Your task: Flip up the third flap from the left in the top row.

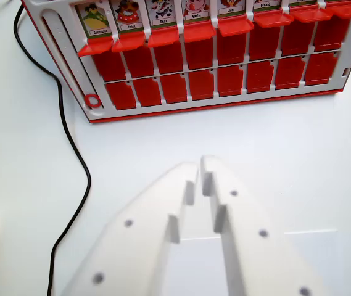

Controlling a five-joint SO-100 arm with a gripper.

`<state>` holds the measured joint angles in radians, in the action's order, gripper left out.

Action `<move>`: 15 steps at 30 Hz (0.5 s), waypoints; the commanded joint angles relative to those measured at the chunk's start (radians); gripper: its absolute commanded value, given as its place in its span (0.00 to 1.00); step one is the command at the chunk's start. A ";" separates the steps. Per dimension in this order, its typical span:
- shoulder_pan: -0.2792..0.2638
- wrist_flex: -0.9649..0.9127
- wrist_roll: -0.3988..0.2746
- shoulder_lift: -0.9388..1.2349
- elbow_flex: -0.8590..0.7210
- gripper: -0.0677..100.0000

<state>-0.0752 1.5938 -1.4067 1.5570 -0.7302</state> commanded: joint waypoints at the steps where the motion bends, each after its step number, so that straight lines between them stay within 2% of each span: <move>1: 0.011 -0.063 0.057 -0.092 0.037 0.00; 6: -0.009 -0.066 0.103 -0.273 0.179 0.00; 15: -0.037 -0.086 0.120 -0.577 0.454 0.00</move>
<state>-0.0966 1.5370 -1.2885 1.0032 -0.4203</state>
